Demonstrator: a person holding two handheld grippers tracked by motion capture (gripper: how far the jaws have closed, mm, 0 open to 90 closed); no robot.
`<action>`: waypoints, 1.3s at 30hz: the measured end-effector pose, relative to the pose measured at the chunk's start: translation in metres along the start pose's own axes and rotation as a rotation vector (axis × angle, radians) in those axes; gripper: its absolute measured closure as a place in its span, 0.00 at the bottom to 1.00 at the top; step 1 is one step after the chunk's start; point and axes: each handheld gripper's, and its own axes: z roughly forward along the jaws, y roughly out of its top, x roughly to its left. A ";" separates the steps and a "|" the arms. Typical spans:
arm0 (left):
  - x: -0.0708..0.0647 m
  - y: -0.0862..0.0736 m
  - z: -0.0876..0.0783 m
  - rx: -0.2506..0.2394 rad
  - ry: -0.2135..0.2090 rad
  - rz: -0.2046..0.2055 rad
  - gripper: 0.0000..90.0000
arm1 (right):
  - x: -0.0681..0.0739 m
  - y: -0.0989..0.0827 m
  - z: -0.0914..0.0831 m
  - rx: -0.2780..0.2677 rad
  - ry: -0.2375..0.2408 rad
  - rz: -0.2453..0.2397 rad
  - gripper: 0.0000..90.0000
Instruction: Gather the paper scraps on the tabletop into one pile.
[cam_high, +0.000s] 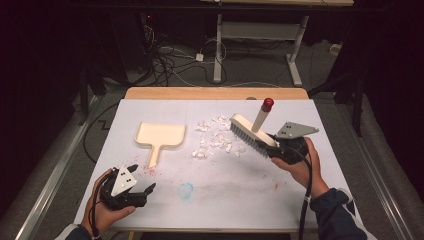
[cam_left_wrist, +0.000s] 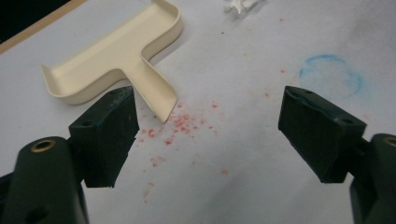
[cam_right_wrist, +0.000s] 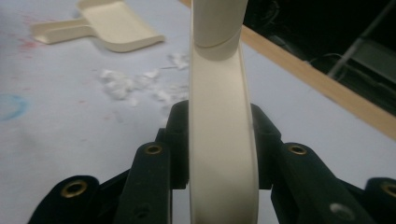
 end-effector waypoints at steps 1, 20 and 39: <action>0.000 0.000 0.000 0.005 0.002 0.002 0.22 | -0.004 0.002 0.004 0.005 -0.015 -0.004 0.75; -0.005 0.000 0.009 0.037 -0.033 0.055 0.22 | -0.052 0.010 0.124 0.162 -0.275 -0.072 0.76; -0.010 0.001 0.011 0.047 -0.065 0.060 0.22 | -0.006 -0.004 0.123 0.053 -0.096 -0.124 0.75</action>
